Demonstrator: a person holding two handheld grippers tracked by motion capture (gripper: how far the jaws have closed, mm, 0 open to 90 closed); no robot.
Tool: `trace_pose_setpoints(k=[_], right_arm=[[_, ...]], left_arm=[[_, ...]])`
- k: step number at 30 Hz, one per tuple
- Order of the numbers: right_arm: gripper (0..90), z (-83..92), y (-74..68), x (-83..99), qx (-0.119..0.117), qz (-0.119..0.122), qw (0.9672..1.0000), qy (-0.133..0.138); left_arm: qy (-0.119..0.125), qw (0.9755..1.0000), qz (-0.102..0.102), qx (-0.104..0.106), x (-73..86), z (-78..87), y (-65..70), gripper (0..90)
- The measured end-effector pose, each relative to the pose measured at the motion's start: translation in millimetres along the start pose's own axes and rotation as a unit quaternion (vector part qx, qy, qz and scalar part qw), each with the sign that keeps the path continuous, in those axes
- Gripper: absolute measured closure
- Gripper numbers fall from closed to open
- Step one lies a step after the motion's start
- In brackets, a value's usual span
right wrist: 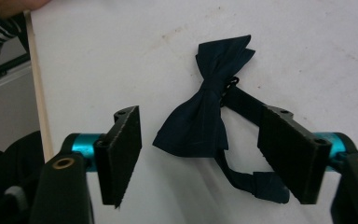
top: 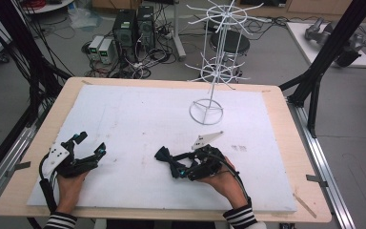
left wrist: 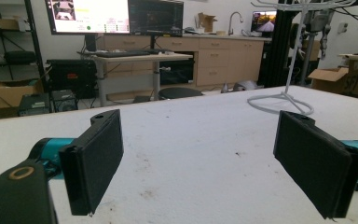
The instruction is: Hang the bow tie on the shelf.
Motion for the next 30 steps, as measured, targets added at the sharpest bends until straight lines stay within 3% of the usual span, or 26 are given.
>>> trace_pose_setpoints(k=[6, 18, 24, 30], right_arm=[[36.0, -9.3, 0.4, -0.6, -0.001, 0.005, 0.9991, -0.042], [46.0, -20.5, 2.8, -2.2, -0.007, 0.0, 0.9969, -0.079], [53.9, -27.0, 2.4, -1.0, -0.01, 0.01, 0.9942, -0.106], [57.2, -29.7, 4.3, 0.6, -0.01, 0.006, 0.9931, -0.117]], left_arm=[[0.002, 1.0, -0.002, -0.001, 0.0, 0.3, 0.3, 16.1], [0.002, 1.0, -0.002, -0.001, 0.0, 0.4, 0.3, 16.1], [0.003, 1.0, -0.002, -0.002, 0.0, 0.4, 0.3, 16.1], [0.003, 1.0, -0.003, -0.002, 0.0, 0.5, 0.3, 16.1]])
Point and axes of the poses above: each handheld gripper's, and its own axes: z roughly backward along the jaws, x roughly out of its underside, y roughly to its right, the point moved 4 cm from there along -z, roughly forward along the jaws, and after that the axes turned 11 degrees about z, right-handed, at the moved point
